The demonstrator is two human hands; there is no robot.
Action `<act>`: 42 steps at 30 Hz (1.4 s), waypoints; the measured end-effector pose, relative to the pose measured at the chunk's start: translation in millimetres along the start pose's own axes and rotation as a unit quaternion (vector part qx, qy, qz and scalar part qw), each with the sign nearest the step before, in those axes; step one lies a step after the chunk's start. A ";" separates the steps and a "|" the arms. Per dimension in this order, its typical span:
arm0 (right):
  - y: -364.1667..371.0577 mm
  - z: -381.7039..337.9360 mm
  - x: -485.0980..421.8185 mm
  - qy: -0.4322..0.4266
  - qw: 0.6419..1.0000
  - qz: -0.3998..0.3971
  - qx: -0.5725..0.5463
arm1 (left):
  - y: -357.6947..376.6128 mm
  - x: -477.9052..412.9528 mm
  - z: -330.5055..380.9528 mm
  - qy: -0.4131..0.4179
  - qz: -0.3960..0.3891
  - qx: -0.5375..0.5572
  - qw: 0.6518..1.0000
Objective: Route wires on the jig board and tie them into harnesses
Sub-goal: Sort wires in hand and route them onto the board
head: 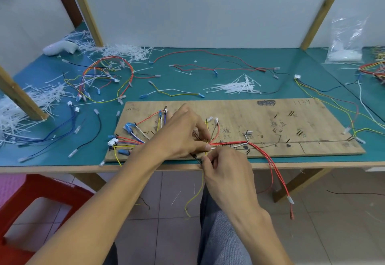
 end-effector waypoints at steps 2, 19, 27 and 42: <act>-2.5 -0.4 -1.0 -0.019 0.999 -0.025 0.015 | 3.1 2.4 3.0 0.013 0.019 -0.007 1.000; -72.9 59.0 -25.3 -0.107 0.994 0.013 0.026 | 28.4 61.7 21.7 0.069 0.127 -0.136 0.980; -93.0 62.8 -86.9 -0.167 0.981 -0.007 0.100 | 29.5 66.0 28.8 0.047 0.108 -0.150 0.982; -93.2 82.2 13.0 -0.053 0.975 -0.084 0.197 | 29.3 65.3 29.5 0.039 0.086 -0.165 0.982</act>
Point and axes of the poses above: each hand's wrist, its own x-axis away from the middle knuckle, its own y-axis out of the palm, z = x × y, the point moved 3 cm from there along -x, towards the middle knuckle, and after that the axes turned 1 degree about y, right-handed, at the moved point
